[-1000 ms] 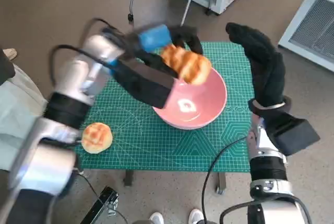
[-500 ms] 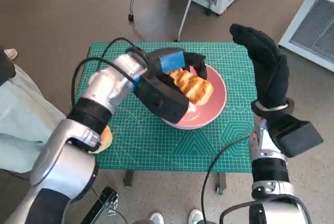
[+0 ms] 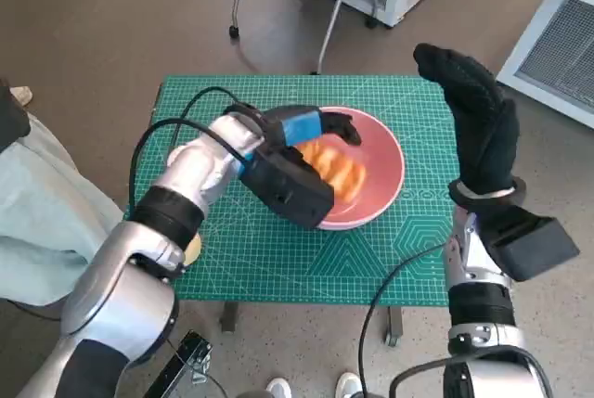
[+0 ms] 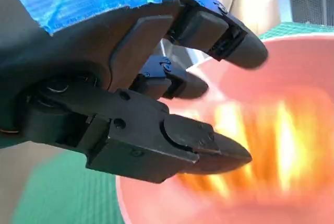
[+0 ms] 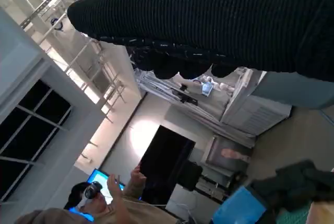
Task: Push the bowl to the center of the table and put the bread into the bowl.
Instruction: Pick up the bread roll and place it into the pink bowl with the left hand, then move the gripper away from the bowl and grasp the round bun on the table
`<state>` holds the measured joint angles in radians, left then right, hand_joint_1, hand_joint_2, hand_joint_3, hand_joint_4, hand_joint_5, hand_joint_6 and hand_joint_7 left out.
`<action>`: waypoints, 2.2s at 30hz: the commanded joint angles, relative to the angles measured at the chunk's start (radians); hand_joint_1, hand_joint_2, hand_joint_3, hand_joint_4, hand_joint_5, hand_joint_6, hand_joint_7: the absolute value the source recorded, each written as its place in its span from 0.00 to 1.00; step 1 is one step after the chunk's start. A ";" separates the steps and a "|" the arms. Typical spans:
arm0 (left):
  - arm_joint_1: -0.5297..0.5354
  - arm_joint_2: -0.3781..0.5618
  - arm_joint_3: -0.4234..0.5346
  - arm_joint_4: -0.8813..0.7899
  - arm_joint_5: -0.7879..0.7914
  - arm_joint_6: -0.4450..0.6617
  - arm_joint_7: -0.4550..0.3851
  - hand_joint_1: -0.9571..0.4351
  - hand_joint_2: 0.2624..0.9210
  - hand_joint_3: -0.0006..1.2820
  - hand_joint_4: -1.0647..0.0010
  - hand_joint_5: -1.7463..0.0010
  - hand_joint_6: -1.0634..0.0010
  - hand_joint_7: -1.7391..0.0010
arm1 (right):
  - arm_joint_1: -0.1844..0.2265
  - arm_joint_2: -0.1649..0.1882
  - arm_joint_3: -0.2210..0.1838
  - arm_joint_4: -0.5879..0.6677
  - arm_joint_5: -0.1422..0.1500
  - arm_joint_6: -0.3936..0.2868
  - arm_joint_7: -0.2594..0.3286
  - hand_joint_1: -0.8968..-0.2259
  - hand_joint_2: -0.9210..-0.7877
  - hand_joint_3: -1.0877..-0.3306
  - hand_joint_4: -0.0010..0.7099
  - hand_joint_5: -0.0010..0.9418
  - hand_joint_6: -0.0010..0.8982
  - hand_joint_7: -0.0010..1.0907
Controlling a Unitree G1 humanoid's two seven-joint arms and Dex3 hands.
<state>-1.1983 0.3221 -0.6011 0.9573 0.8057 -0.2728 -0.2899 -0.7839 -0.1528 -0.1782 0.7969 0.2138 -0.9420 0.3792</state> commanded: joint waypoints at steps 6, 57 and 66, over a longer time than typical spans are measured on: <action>0.137 0.124 0.152 -0.422 -0.126 0.097 -0.155 0.59 0.97 0.04 0.94 0.99 0.72 0.96 | 0.009 0.006 0.006 0.006 -0.010 0.018 -0.009 0.55 0.00 0.53 0.62 0.02 0.06 0.77; 0.991 0.738 0.687 -1.169 -0.379 0.152 -0.487 0.75 0.90 0.00 0.81 0.99 0.67 0.99 | -0.038 0.025 0.007 0.084 0.050 0.041 0.105 0.55 0.00 0.53 0.61 0.02 0.05 0.77; 0.968 0.720 0.600 -1.127 -0.304 0.153 -0.471 0.74 0.89 0.00 0.81 1.00 0.66 0.99 | -0.040 0.020 0.005 0.078 0.062 0.049 0.122 0.55 0.00 0.53 0.61 0.02 0.06 0.77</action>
<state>-0.2179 1.0507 0.0326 -0.1920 0.4729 -0.1162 -0.7713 -0.8265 -0.1337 -0.1705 0.8670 0.2718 -0.9071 0.4893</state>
